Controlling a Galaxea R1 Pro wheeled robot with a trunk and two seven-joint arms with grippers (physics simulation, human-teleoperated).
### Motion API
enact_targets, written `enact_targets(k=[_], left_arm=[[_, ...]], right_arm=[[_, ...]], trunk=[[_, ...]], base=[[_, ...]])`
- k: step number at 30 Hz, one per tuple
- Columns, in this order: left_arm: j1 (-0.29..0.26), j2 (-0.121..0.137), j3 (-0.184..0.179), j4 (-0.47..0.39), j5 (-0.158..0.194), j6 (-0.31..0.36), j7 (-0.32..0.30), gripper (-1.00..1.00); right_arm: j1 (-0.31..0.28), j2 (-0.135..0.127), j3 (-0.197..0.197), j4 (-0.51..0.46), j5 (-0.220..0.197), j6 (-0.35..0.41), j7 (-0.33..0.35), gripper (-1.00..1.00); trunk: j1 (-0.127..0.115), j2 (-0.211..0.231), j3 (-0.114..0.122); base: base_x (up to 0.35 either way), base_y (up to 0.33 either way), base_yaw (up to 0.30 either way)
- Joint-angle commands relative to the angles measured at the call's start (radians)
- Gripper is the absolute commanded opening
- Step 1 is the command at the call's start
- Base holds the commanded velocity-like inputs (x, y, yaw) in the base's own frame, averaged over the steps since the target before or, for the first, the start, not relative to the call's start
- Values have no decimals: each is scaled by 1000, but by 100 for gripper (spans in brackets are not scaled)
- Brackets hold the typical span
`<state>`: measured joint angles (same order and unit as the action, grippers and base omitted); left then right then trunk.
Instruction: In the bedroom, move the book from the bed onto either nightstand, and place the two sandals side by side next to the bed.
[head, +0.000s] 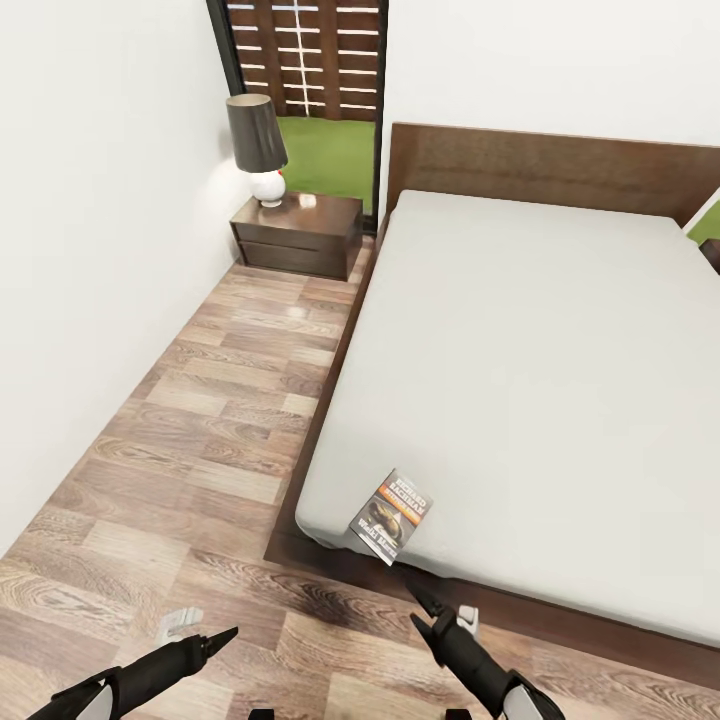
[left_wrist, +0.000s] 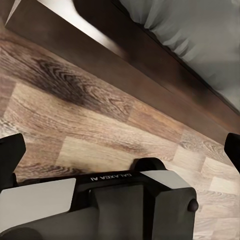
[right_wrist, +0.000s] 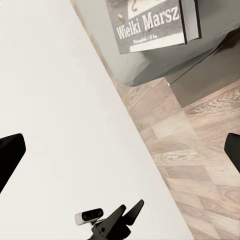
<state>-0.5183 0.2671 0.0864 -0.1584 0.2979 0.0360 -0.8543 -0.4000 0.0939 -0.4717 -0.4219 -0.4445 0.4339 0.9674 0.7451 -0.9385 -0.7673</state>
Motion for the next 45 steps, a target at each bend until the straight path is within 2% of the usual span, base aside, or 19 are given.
enact_targets(k=[1, 7, 13, 27, 32, 45], left_arm=[[0, 0, 8, 0, -4, 4, -5, 100], [0, 0, 8, 0, -4, 4, -5, 100], [-1, 0, 8, 0, -4, 4, -5, 100], [-1, 0, 9, 0, -3, 4, -5, 100], [-1, 0, 9, 0, -3, 4, -5, 100], [0, 0, 8, 0, -3, 4, -5, 100]], right_arm=[[0, 1, -4, 0, -3, 8, 2, 100], [0, 0, -4, -18, -3, 8, 45, 100], [0, 1, -2, -69, -3, 10, 51, 100], [0, 1, 0, -74, -3, 9, 52, 100], [0, 1, 9, -70, -3, 6, 41, 100], [0, -1, 5, -69, 4, 2, -12, 100]], trunk=[[0, -1, -1], [0, -1, -1], [0, -1, -1], [0, -1, -1], [0, -1, -1], [0, -1, -1]], base=[[0, 0, 0], [0, 0, 0], [0, 0, 0], [0, 0, 0], [0, 0, 0], [0, 0, 0]])
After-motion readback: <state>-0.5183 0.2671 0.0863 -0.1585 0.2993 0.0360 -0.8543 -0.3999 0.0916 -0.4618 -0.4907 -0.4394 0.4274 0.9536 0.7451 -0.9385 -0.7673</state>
